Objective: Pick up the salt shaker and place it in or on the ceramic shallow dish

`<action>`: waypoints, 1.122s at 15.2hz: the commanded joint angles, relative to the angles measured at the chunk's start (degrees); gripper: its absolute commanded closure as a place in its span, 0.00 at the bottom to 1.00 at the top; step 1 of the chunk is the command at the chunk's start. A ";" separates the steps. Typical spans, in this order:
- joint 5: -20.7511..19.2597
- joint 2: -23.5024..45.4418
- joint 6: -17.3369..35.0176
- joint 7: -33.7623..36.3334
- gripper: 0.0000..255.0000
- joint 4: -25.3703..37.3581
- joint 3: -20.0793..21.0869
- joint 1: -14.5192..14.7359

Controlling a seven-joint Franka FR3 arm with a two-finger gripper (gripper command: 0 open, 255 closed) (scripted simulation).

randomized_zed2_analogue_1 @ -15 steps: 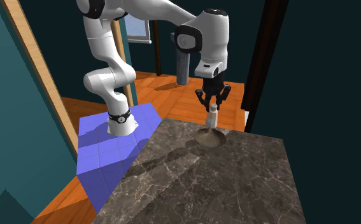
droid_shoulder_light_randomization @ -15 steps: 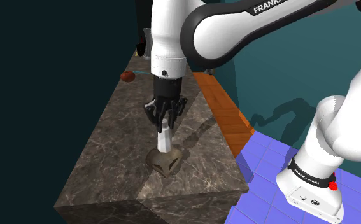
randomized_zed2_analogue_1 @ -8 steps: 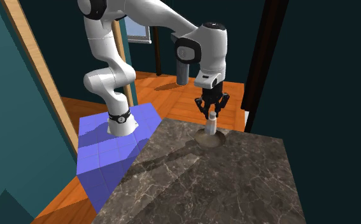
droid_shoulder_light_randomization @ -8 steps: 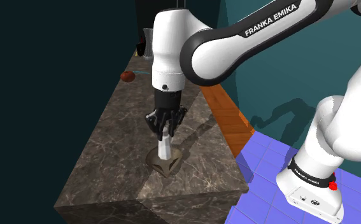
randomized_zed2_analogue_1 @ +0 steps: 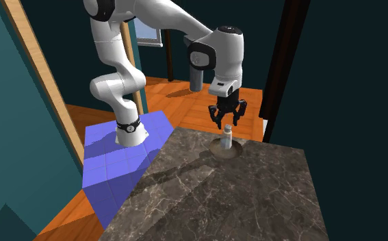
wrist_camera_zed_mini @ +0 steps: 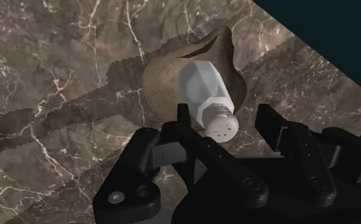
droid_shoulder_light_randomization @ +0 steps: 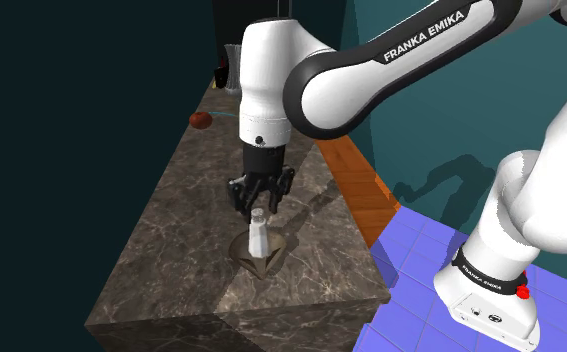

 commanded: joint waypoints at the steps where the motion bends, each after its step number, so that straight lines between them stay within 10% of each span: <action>1: 0.00 0.00 0.01 0.00 0.00 0.00 0.00 0.00; 17: 0.89 -3.27 -7.28 -0.76 0.00 4.14 -0.74 -0.35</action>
